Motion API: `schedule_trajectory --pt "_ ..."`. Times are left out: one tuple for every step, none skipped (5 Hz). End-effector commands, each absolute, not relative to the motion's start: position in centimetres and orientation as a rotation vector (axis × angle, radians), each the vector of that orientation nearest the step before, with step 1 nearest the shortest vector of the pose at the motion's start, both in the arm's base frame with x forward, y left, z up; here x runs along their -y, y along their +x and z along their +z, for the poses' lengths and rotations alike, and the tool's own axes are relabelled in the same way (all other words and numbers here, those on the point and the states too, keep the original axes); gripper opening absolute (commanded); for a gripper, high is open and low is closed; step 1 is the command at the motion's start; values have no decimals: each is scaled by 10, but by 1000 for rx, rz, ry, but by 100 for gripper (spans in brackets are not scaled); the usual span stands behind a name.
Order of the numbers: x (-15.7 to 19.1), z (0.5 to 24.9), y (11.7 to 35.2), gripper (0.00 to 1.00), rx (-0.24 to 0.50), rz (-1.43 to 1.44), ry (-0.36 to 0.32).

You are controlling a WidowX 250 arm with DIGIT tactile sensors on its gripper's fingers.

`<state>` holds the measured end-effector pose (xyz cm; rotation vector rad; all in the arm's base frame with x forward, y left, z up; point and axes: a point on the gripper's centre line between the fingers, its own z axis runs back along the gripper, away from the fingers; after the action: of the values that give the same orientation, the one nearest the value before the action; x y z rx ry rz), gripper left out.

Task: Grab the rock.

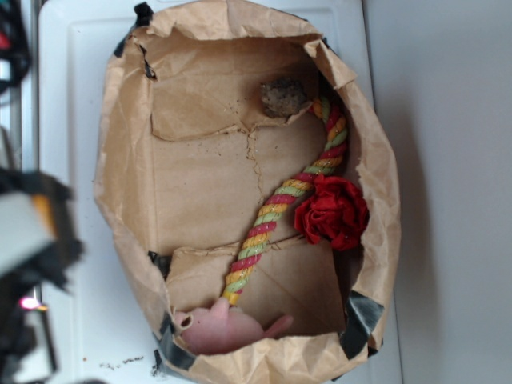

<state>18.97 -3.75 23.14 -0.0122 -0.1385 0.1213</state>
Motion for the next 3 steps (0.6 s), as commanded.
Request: schedule_trajectory --pt "26 231 238 100 331 83 -86" --pt "12 220 260 100 352 106 -70" --pt "-1 208 274 100 357 133 -35"
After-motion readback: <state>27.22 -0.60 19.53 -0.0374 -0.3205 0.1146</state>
